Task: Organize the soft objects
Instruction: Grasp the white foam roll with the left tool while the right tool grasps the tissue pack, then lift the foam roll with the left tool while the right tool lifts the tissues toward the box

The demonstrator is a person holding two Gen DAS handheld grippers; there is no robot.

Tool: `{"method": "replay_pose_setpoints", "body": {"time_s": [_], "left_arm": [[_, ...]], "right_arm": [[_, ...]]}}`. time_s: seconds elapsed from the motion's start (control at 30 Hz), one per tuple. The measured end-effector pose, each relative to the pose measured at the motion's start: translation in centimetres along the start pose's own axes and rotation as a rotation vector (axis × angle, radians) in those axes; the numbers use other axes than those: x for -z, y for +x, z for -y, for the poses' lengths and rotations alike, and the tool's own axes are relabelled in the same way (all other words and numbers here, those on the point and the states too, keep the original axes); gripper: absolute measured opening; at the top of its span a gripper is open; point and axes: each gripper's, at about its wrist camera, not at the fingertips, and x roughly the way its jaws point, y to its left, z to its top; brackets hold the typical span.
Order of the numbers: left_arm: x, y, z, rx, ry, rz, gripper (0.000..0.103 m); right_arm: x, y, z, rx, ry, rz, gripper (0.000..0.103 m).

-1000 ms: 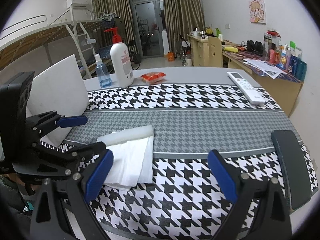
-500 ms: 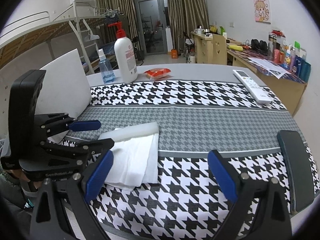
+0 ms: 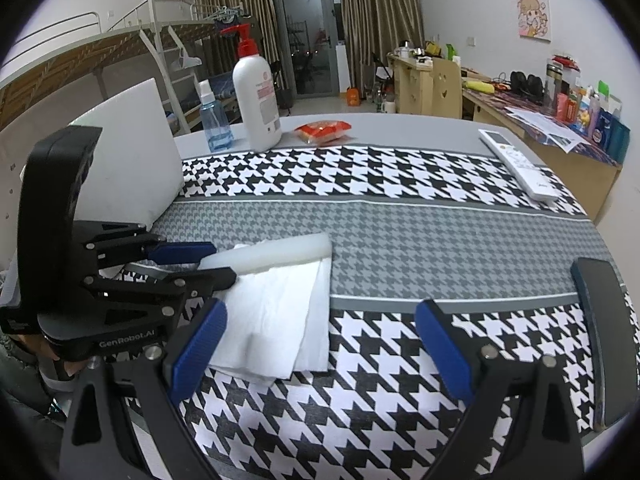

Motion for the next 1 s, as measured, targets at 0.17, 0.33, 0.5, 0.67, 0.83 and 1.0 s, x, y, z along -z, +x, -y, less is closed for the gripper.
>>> {"method": "replay_pose_setpoints", "body": {"time_s": [0.17,0.33,0.5,0.67,0.83,1.0], "left_arm": [[0.0,-0.1,-0.1,0.002,0.005,0.002,0.024],[0.1,-0.3,-0.3,0.017,-0.005,0.015,0.021],[0.2,-0.6,-0.7,0.053,-0.030,0.030,0.019],[0.4,-1.3,-0.7,0.053,-0.035,0.059,0.018],[0.5,-1.7,-0.9,0.050,-0.055,0.074,0.018],[0.6,-2.1,-0.9,0.048,-0.067,0.100,0.018]], "right_arm": [[-0.1,0.6,-0.3,-0.004,-0.009,-0.017,0.097],[0.0,1.2,-0.7,-0.011,-0.027,-0.032,0.096],[0.1,1.8,-1.1,-0.019,-0.040,-0.059,0.089],[0.2,2.5,-1.7,-0.015,-0.056,-0.091,0.078],[0.1,2.8,-2.7,-0.015,-0.095,-0.105,0.065],[0.1,2.9,-3.4,0.020,-0.129,-0.115,0.053]]}}
